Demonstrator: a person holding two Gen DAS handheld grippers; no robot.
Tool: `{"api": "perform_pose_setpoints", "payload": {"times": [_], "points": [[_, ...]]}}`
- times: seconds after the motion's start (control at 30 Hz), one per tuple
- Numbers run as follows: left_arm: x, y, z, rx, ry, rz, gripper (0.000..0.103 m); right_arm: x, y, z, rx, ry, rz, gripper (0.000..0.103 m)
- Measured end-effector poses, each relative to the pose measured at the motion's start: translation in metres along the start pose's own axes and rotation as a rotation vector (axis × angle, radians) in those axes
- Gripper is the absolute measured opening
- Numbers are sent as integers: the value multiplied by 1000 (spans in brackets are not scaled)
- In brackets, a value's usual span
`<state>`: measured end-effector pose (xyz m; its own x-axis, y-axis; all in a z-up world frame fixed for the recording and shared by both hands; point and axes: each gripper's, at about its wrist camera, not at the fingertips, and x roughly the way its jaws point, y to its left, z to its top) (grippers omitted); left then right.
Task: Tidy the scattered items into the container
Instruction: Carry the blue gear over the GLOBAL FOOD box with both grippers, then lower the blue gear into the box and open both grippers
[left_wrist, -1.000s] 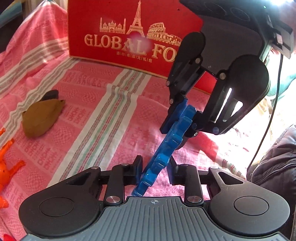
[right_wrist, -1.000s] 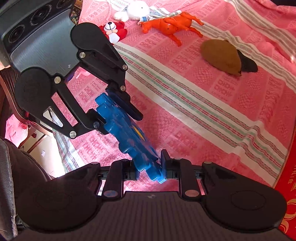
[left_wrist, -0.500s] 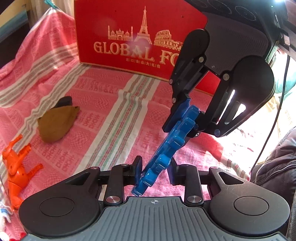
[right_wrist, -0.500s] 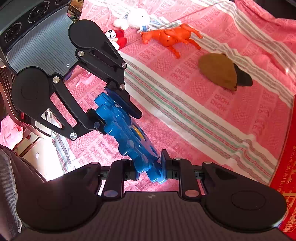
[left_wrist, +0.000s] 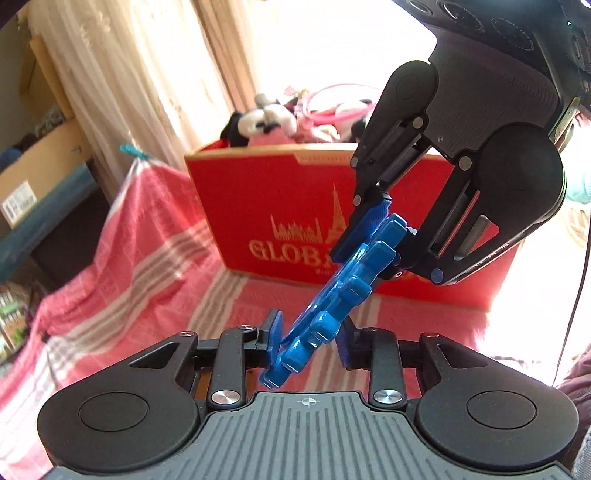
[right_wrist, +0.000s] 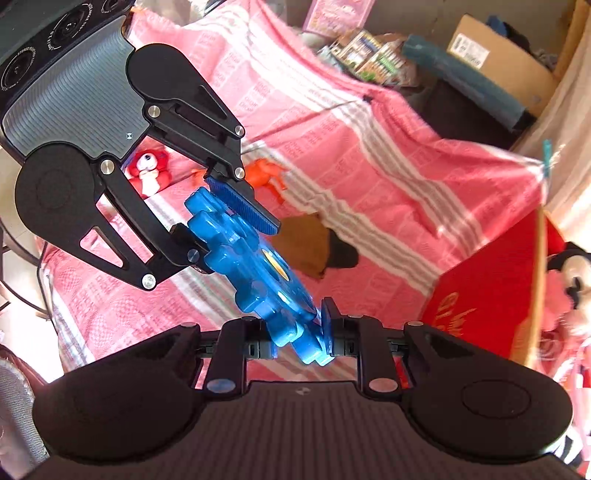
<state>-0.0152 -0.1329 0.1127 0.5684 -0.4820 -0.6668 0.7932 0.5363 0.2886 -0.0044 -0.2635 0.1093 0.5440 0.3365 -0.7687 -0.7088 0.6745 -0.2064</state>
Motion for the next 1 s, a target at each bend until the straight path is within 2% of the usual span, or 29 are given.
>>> {"api": "perform_pose_setpoints", "payload": {"times": [0.23, 0.47, 0.63, 0.83, 0.9, 0.93, 0.97, 1.0], "points": [[22, -12, 121, 118, -135, 36, 34, -80, -71, -14, 26, -60, -248, 25], [74, -49, 239, 252, -209, 18, 35, -142, -150, -63, 112, -54, -425, 25], [118, -74, 298, 333, -213, -11, 36, -162, -198, -101, 191, -32, -496, 25], [174, -85, 334, 360, -151, -16, 38, -154, -247, -134, 268, -26, -474, 25], [193, -83, 337, 353, -110, 3, 48, -141, -262, -142, 307, -26, -442, 25], [201, -80, 337, 345, -92, 21, 64, -135, -270, -146, 334, -31, -421, 25], [207, -77, 336, 333, -77, 56, 81, -128, -277, -150, 362, -31, -396, 29], [208, -75, 332, 329, -68, 104, 92, -118, -286, -155, 393, -18, -360, 34]]}}
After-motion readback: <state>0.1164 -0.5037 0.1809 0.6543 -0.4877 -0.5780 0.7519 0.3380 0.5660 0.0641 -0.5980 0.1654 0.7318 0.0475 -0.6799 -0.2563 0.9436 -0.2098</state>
